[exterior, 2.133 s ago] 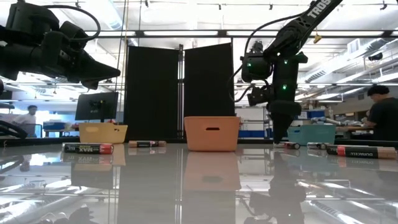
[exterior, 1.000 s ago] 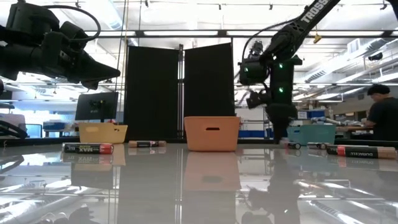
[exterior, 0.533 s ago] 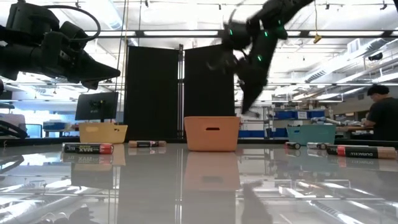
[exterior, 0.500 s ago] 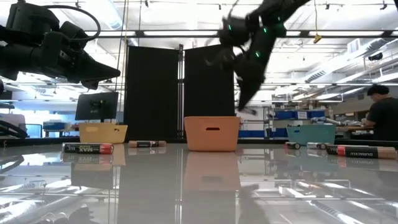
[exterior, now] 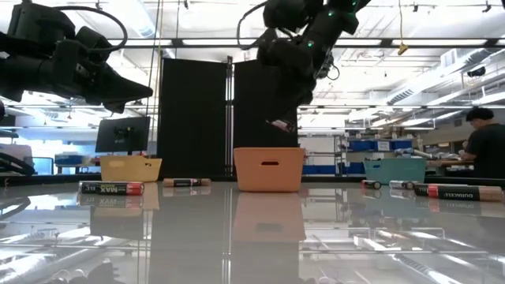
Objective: Sort batteries
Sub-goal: Put the silver battery into the orange bin
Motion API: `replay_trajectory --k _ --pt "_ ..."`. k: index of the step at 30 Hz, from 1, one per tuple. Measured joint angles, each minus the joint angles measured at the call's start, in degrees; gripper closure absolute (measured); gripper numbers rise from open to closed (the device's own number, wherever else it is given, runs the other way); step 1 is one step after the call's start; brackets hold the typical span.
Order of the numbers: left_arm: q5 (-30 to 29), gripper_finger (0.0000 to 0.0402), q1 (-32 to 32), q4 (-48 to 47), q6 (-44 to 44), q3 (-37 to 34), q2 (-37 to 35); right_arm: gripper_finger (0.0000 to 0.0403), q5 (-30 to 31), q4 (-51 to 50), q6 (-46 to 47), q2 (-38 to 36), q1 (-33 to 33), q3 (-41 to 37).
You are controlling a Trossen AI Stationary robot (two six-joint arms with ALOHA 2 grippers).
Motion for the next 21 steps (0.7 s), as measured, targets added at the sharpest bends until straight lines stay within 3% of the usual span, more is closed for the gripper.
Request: replay_trajectory --k 5,15,21 --pt "-0.09 0.0394 0.02 0.81 0.16 0.07 0.43 0.0342 -0.36 -2.7 1.44 4.92 0.51 2.88" --pt "-0.18 0.0394 0.02 1.47 0.05 0.07 2.5 0.0341 -0.13 -15.06 -1.63 18.12 0.85 16.64" --pt "-0.13 0.0394 0.02 1.35 -0.37 0.07 3.81 0.0338 0.31 -16.44 -3.15 22.26 0.27 18.19"
